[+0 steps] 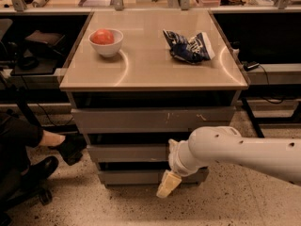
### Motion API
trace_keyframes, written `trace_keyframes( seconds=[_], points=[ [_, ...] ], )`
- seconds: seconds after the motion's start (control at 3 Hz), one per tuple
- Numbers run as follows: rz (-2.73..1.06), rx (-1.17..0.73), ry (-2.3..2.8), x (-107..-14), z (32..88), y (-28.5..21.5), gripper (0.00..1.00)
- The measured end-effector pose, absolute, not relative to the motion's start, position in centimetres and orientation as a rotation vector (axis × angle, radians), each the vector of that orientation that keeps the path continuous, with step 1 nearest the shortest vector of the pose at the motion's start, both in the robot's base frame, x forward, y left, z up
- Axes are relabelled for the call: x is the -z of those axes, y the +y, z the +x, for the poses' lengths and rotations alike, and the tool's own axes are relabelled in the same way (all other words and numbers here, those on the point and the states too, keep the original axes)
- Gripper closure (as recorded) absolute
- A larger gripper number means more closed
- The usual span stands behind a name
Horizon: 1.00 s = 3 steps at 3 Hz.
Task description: Open middle drawer
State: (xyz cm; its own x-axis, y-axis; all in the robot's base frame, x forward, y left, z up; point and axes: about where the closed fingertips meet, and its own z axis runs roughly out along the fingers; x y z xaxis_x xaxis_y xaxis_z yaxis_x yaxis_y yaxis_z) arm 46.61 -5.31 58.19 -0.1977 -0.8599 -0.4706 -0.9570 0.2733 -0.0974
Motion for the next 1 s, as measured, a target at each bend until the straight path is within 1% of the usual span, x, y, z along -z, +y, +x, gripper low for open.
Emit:
trace_keyframes(
  seconds=[0.33, 0.67, 1.0],
  points=[
    [-1.653, -0.198, 2.153, -55.7, 46.4, -7.3, 0.00],
    [-1.652, -0.197, 2.154, -55.7, 46.4, -7.3, 0.00],
    [-1.618, -0.087, 2.184, -54.5, 48.8, -10.2, 0.00]
  ],
)
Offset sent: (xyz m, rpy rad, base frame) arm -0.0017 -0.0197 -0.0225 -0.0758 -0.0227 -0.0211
